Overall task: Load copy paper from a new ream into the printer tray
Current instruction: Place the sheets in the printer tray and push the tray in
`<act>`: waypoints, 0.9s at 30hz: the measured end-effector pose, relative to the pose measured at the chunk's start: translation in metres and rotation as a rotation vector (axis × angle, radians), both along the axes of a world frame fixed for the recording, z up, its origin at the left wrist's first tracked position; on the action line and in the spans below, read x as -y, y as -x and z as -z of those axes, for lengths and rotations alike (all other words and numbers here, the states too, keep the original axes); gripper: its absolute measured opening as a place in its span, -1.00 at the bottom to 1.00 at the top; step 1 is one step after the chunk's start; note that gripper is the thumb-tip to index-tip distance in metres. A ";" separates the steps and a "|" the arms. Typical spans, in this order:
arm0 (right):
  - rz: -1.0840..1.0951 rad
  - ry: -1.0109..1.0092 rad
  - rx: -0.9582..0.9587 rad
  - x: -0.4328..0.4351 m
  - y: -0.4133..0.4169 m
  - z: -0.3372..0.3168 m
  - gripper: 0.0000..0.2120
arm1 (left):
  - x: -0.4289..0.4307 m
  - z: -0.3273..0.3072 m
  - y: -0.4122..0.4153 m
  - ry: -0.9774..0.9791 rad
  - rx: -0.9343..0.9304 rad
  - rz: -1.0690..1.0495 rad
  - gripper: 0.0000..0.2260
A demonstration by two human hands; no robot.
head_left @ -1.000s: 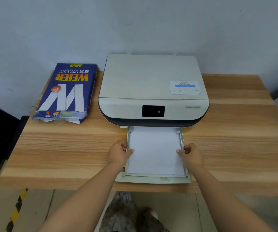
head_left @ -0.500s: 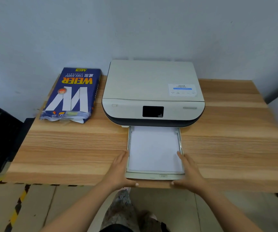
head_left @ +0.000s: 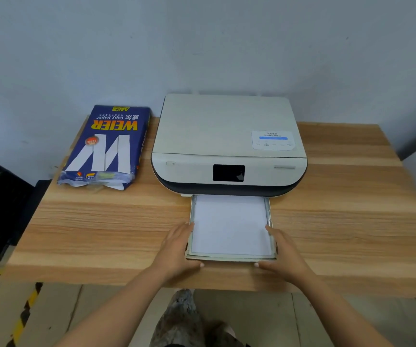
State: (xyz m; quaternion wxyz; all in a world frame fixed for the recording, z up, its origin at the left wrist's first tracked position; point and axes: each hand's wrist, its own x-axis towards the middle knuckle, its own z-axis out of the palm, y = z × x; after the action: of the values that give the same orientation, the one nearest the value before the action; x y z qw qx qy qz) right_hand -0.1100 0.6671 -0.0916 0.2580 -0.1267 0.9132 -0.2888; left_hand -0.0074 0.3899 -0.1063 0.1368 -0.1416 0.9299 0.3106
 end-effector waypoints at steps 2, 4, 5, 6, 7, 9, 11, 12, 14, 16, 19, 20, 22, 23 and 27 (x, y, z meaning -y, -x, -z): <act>0.018 0.016 0.006 0.000 0.000 0.001 0.00 | 0.003 0.001 0.003 -0.005 -0.041 -0.013 -0.04; 0.033 0.034 0.001 0.001 0.001 0.002 -0.01 | 0.005 0.001 0.007 -0.003 -0.045 0.000 -0.04; 0.039 0.042 -0.002 0.002 0.002 0.001 -0.02 | 0.007 0.002 0.009 -0.003 -0.046 -0.002 -0.03; 0.042 0.046 -0.002 0.003 0.003 0.000 -0.02 | 0.008 0.003 0.011 -0.005 -0.049 -0.005 -0.03; 0.041 0.047 0.000 0.004 0.004 0.000 -0.02 | 0.009 0.004 0.012 -0.007 -0.051 -0.009 -0.02; 0.042 0.041 0.016 0.005 0.005 0.000 -0.01 | 0.011 0.007 0.014 -0.006 -0.046 -0.008 -0.02; 0.063 0.044 0.033 0.005 0.004 0.001 -0.01 | 0.011 0.011 0.013 -0.004 -0.038 -0.014 -0.02; 0.076 0.045 0.038 0.005 0.004 0.001 0.00 | 0.010 0.012 0.012 -0.006 -0.032 -0.024 -0.02; 0.089 0.038 0.039 0.005 0.005 0.002 0.01 | 0.010 0.013 0.012 -0.011 -0.027 -0.040 -0.02; 0.100 0.043 0.042 0.007 0.007 0.002 0.01 | 0.012 0.013 0.014 -0.013 -0.034 -0.047 -0.03; 0.107 0.040 0.037 0.010 0.011 0.001 0.01 | 0.013 0.012 0.019 -0.020 -0.044 -0.046 -0.05; 0.114 0.038 0.039 0.011 0.011 0.001 0.01 | 0.012 0.013 0.020 -0.017 -0.045 -0.047 -0.06; 0.127 0.036 0.047 0.011 0.010 0.002 0.01 | 0.010 0.013 0.018 -0.007 -0.045 -0.058 -0.07; 0.132 0.039 0.050 0.010 0.009 0.003 0.00 | 0.009 0.014 0.016 -0.004 -0.045 -0.064 -0.08; 0.133 0.040 0.056 0.010 0.013 0.002 -0.02 | 0.011 0.015 0.018 -0.008 -0.043 -0.069 -0.11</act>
State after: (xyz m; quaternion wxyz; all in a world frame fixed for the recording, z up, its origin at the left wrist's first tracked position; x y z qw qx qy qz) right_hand -0.1225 0.6568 -0.0941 0.2610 -0.0626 0.9061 -0.3270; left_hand -0.0252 0.3793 -0.1213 0.1065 -0.1663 0.9259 0.3220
